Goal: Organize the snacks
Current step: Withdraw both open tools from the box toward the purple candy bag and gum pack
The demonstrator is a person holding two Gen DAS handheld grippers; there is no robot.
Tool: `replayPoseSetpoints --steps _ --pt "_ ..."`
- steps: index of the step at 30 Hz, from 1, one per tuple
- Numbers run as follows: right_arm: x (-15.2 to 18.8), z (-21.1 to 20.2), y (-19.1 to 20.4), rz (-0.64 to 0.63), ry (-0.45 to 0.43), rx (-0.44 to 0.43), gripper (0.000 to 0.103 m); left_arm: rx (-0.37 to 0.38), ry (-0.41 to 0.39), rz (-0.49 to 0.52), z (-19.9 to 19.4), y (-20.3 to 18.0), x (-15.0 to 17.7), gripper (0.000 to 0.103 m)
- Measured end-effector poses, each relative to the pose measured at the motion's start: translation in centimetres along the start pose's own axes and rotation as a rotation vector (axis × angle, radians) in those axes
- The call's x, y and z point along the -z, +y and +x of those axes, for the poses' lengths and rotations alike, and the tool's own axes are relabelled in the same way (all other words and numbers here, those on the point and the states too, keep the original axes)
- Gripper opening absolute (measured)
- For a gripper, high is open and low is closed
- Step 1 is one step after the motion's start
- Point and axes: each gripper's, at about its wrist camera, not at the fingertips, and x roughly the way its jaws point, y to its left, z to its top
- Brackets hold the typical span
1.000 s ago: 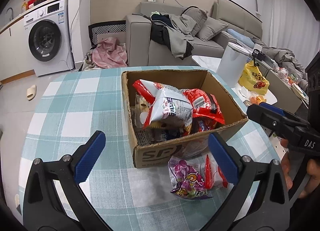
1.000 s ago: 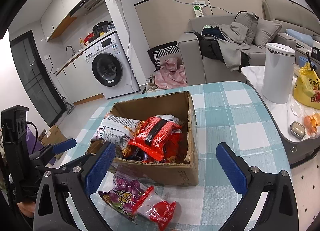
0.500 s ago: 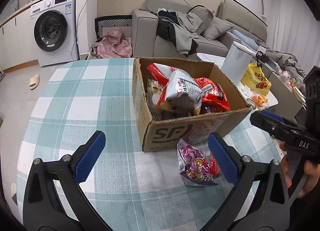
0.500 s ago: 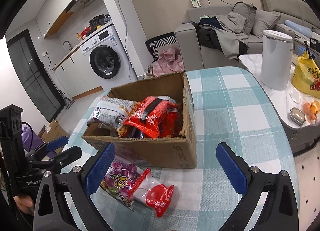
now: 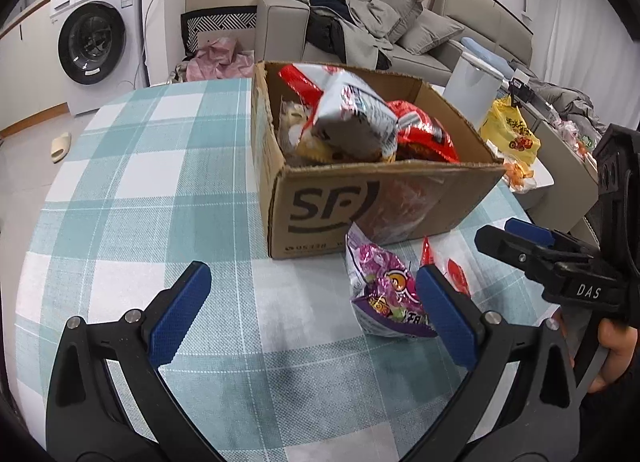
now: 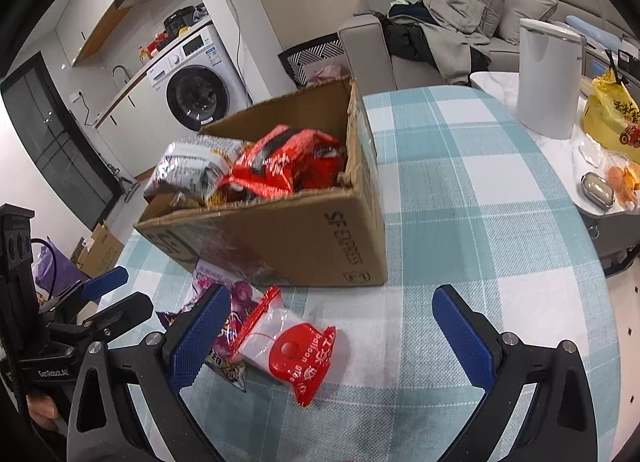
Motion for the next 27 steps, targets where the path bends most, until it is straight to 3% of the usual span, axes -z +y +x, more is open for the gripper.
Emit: replayPoseSetpoints --steps 19,27 --pt "1.2 3.8 0.7 0.001 0.077 -0.023 0.103 0.005 0.065 -0.027 4.4 1.0 1.1 0.102" --pt "1.5 4.7 1.3 -0.051 0.101 0.019 0.103 -0.019 0.068 -0.031 4.6 2.0 1.1 0.102"
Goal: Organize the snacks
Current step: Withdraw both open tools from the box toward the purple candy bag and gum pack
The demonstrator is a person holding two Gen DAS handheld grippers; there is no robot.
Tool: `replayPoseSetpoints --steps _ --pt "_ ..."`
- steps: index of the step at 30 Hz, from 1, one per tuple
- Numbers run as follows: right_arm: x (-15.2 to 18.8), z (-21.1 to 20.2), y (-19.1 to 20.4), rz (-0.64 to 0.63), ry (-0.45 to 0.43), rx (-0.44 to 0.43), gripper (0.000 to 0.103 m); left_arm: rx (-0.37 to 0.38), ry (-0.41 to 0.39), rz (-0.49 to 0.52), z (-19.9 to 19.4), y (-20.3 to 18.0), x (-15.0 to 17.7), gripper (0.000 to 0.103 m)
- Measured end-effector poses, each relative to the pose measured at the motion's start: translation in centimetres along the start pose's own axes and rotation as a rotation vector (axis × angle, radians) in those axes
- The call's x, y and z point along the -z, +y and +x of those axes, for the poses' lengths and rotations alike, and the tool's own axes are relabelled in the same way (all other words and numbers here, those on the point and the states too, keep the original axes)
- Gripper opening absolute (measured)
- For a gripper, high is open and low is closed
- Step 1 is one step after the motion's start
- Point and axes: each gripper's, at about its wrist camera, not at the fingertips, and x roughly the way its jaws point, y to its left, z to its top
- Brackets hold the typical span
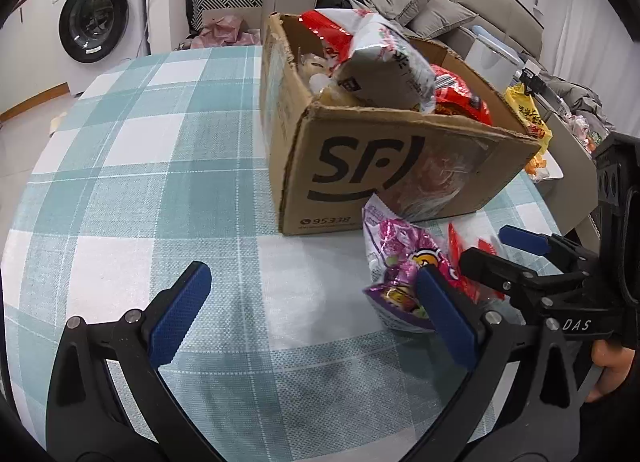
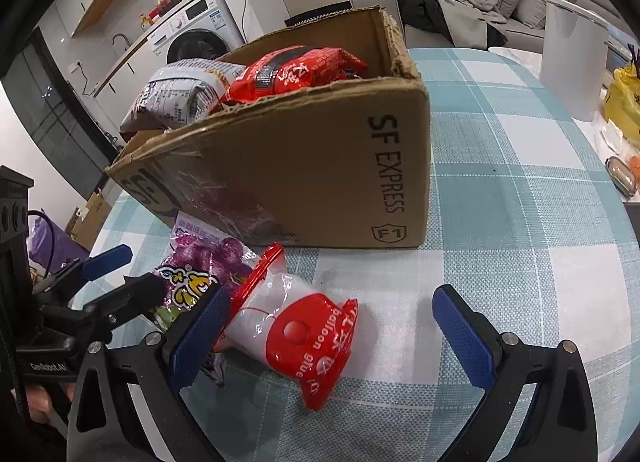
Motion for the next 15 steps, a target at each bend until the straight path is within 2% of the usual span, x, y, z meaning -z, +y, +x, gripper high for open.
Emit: replayPoseSetpoints --steps 5,15 --pt "0.2 0.3 -0.6 -0.022 0.014 0.064 0.103 -0.023 0.012 -0.004 0.6 0.8 0.2 0.102" --pt "0.6 -0.4 -2.5 -0.022 0.012 0.072 0.103 0.022 0.026 0.017 0.1 -0.1 0.5 0.102"
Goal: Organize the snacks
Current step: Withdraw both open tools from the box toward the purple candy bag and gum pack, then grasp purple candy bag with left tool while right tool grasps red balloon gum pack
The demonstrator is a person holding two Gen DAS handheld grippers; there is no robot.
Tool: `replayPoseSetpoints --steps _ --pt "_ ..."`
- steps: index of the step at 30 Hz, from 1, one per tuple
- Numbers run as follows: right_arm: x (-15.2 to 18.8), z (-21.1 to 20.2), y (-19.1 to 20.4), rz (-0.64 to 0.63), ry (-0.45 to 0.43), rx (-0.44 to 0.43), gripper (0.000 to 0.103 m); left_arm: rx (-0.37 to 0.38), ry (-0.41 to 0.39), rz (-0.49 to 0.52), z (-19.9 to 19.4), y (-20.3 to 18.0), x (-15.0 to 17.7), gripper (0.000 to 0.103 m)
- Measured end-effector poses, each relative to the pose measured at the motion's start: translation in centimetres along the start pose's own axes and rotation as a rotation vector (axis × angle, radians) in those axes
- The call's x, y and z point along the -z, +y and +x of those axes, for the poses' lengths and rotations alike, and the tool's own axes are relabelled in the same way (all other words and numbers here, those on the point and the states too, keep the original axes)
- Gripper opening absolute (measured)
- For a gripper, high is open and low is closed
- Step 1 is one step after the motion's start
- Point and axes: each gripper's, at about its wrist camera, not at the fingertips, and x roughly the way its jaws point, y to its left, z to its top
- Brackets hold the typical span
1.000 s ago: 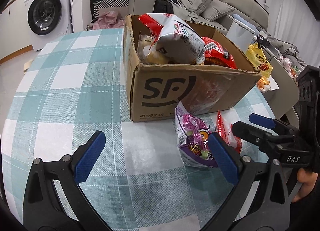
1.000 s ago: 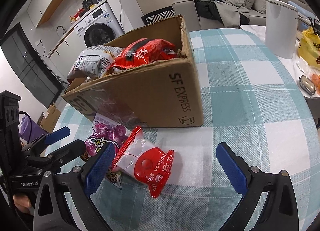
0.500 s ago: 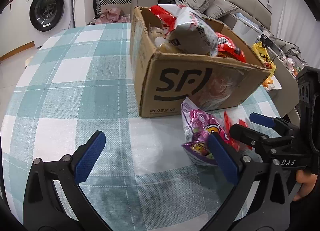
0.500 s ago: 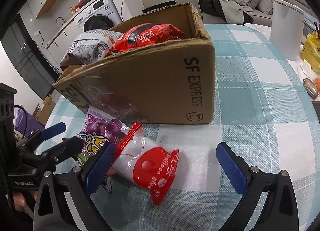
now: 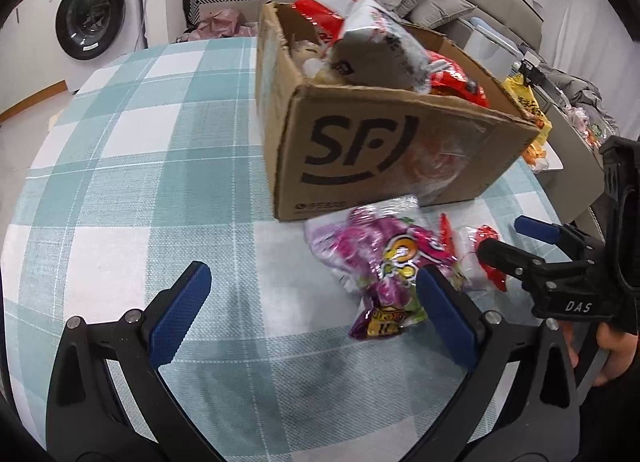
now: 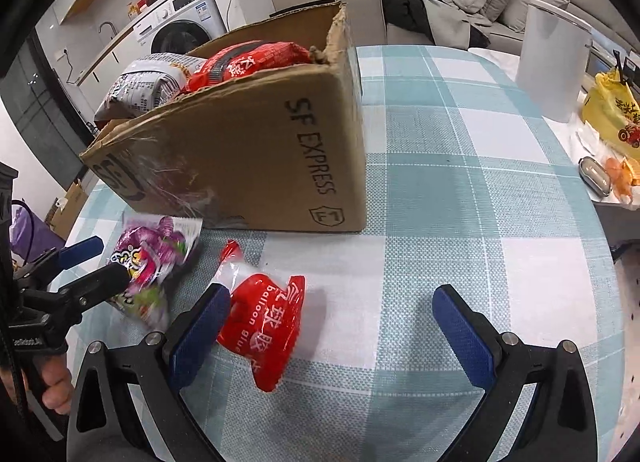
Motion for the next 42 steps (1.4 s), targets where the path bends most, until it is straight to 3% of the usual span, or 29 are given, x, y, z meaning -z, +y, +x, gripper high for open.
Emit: replayPoseSetpoints --steps 15,26,42 --pt "1.5 -1.0 1.5 -0.153 0.007 -0.013 0.103 0.066 0.016 0.076 -0.9 -2.9 -0.6 0.102" --pt "2.2 -0.9 2.4 -0.200 0.023 0.009 0.103 0.005 0.112 0.134 2.6 -5.1 -1.7 0.102" --pt "1.6 -0.1 4.0 -0.301 0.017 0.020 0.103 -0.045 0.155 0.125 3.7 -2.3 -0.8 0.102"
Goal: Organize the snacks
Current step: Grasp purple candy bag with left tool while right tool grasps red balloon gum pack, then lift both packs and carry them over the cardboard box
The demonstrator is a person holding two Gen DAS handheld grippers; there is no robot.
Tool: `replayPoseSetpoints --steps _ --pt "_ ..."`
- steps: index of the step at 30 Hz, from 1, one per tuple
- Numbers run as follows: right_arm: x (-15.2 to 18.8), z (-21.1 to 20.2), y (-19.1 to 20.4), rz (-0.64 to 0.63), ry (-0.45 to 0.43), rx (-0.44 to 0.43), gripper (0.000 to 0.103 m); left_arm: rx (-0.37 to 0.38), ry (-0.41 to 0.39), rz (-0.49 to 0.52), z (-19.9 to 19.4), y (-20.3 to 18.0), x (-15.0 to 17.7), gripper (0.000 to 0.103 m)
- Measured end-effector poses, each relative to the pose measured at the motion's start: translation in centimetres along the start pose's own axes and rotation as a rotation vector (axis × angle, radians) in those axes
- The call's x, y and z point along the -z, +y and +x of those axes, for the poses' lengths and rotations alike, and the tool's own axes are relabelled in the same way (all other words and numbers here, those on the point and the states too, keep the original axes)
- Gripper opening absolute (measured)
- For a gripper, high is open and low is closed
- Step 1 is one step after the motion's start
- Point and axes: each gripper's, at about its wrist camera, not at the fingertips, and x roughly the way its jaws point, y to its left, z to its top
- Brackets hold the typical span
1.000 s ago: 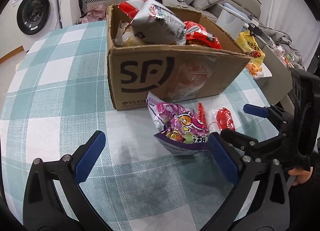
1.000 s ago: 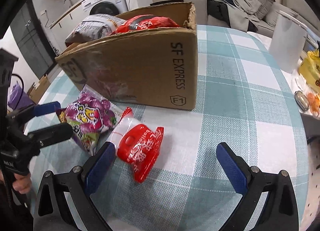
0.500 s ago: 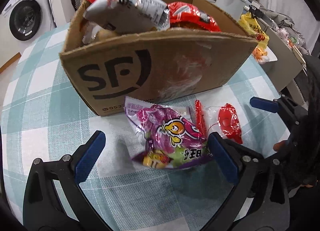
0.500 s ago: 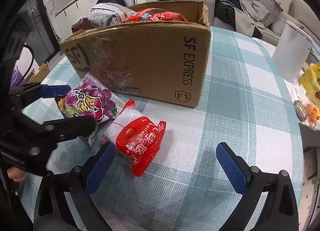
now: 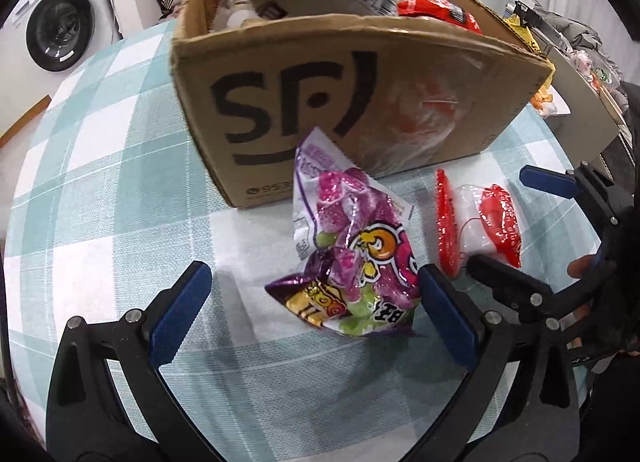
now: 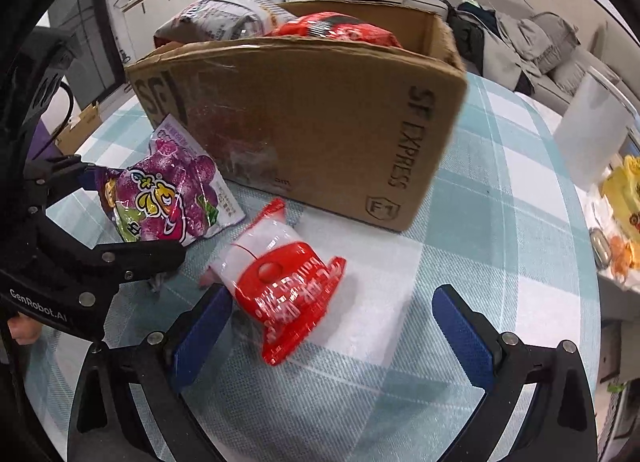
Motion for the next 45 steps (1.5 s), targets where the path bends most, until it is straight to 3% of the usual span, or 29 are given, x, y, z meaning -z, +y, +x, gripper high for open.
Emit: replayPoseSetpoints --steps 5,7,13,16,24,31,33,36,38,45 --pt "-0.4 0.4 0.7 -0.029 -0.020 -0.003 0.097 -0.002 -0.009 0.008 -0.3 0.5 0.0 0.102" --pt "-0.7 0.8 0.5 -0.025 -0.023 -0.025 0.082 -0.004 -0.011 0.017 -0.5 0.6 0.1 0.102" --pt "-0.7 0.3 0.7 -0.008 -0.037 -0.044 0.055 0.000 -0.017 0.040 -1.0 0.4 0.4 0.102" --pt "-0.6 0.0 0.1 0.027 -0.043 -0.067 0.050 0.001 -0.018 0.050 -0.9 -0.2 0.4 0.102" --pt "0.1 -0.5 -1.6 0.081 -0.053 -0.083 0.047 -0.006 -0.010 0.094 -0.5 -1.2 0.0 0.102" --pt "0.4 -0.7 -1.9 0.097 -0.054 -0.084 0.047 -0.078 0.003 0.172 0.4 -3.0 -0.4 0.100" --pt "0.4 -0.7 -1.9 0.099 -0.055 -0.084 0.047 -0.071 -0.004 0.184 0.3 -3.2 -0.4 0.095" --pt "0.6 -0.7 -2.0 0.105 -0.057 -0.084 0.047 -0.024 -0.015 0.187 0.0 -3.5 -0.3 0.078" --pt "0.8 -0.8 -2.0 0.107 -0.057 -0.082 0.047 0.009 -0.027 0.190 -0.2 -3.6 -0.2 0.058" --pt "0.7 -1.0 -2.2 0.116 -0.063 -0.079 0.046 0.034 -0.051 0.169 -0.5 -3.7 0.5 0.055"
